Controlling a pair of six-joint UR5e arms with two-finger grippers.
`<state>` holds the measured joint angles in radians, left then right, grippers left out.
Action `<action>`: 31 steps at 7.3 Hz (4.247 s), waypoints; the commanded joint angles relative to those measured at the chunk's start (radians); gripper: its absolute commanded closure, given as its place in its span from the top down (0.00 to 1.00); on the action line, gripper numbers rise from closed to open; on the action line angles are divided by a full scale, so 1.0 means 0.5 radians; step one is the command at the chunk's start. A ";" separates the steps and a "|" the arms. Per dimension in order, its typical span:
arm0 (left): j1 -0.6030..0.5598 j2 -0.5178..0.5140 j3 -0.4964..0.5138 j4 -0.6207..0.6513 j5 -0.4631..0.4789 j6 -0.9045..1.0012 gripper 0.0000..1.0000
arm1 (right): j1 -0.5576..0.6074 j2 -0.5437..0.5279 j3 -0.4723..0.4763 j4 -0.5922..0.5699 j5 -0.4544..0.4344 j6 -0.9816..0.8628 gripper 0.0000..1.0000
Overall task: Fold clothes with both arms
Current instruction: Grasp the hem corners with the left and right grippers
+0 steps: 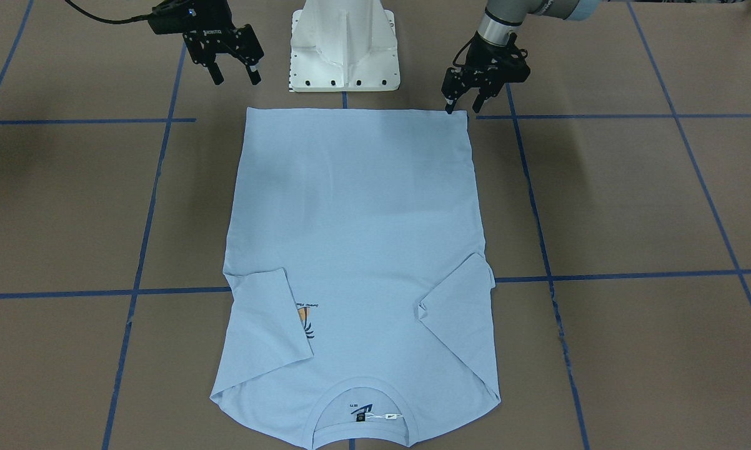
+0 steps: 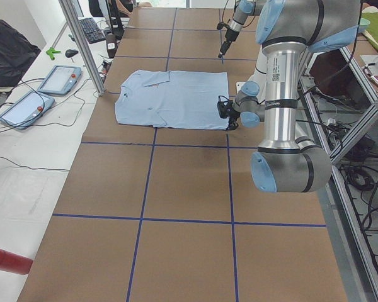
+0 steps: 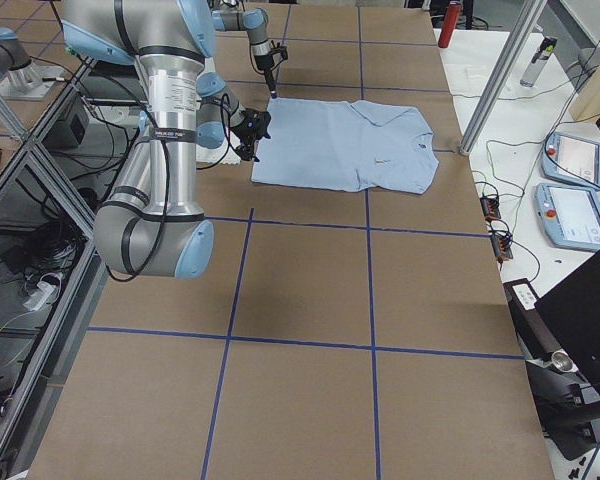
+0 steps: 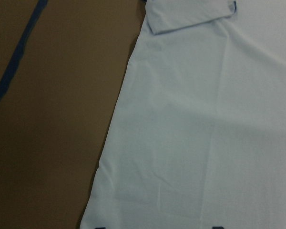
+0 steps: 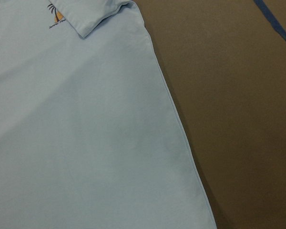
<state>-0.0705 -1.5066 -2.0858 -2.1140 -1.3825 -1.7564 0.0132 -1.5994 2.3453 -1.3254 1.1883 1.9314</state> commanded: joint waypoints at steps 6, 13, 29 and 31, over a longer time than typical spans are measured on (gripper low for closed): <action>0.018 -0.015 0.039 0.000 0.001 0.003 0.40 | -0.005 0.002 -0.024 0.003 -0.014 0.000 1.00; 0.040 -0.003 0.033 0.000 0.001 0.003 0.15 | -0.057 0.014 -0.082 0.006 -0.136 0.009 0.99; 0.052 -0.030 -0.010 -0.003 0.034 0.015 0.00 | -0.299 0.269 -0.463 -0.414 -0.376 0.414 0.46; 0.052 -0.030 -0.010 -0.006 0.037 0.015 0.00 | -0.336 0.254 -0.478 -0.414 -0.379 0.414 0.48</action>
<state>-0.0445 -1.5219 -2.0908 -2.1163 -1.3649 -1.7487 -0.1433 -1.4698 2.1127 -1.5322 0.9999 2.1383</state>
